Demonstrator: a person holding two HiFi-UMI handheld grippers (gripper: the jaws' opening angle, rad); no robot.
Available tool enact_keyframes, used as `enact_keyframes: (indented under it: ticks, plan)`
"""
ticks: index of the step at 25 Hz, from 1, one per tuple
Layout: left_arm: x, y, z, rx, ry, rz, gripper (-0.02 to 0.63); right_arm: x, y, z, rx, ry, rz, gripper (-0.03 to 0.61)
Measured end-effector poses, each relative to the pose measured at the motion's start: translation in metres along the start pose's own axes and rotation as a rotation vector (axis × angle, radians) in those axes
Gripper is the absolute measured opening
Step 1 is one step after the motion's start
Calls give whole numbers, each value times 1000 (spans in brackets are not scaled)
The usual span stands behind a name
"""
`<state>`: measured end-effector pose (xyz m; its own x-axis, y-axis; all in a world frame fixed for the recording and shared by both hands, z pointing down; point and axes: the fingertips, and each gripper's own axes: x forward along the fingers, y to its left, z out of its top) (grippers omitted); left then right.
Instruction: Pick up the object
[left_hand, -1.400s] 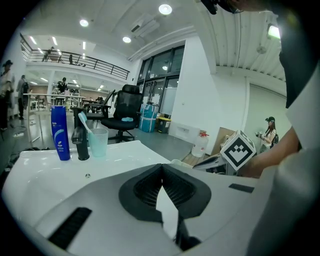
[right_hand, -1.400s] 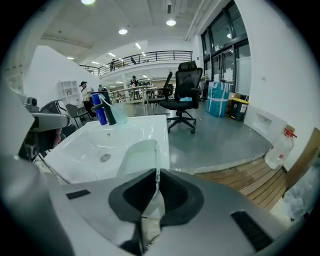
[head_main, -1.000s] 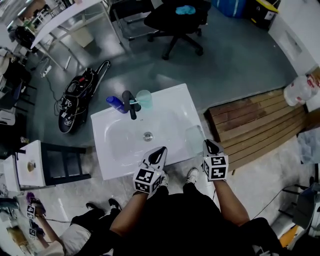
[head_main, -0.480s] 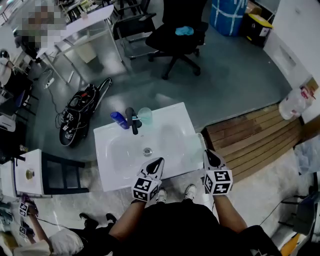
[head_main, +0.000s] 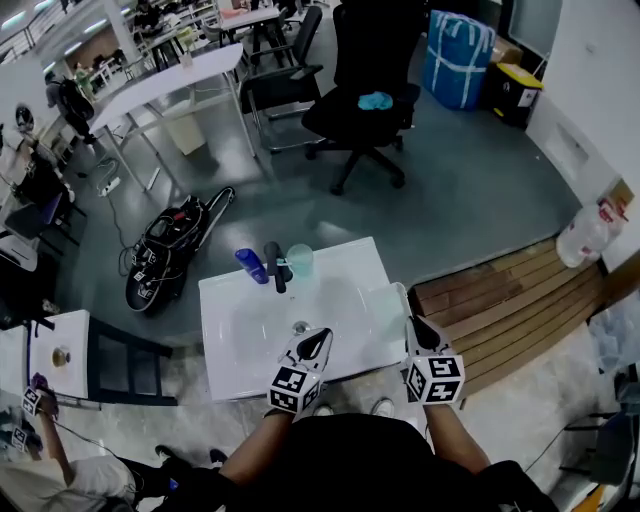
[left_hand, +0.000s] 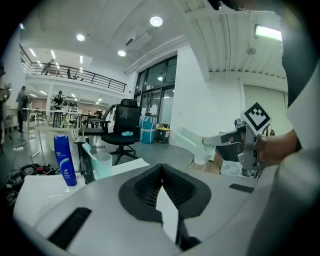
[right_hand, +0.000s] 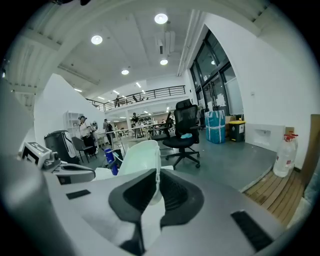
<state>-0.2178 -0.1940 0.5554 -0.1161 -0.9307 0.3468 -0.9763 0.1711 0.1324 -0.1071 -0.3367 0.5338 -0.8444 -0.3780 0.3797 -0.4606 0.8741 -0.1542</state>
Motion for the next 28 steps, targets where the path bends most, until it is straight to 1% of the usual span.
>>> enact_keyframes:
  ticks: [9,16,20,28]
  plan:
    - [-4,-5,4,2,-17,-6,14,-4,6,7,-23,-23,4,35]
    - [-7,-13,-1,1,-7,-17,14,-9,5,12,-35,-37,-4,35]
    - [-9,-12,-5,-5,-9,-11,14,-11,6,9,-52,-36,-11,34]
    - [-12,-18,-6,-12,-10,-19,14,-15,7,2,-46,-20,-11,34]
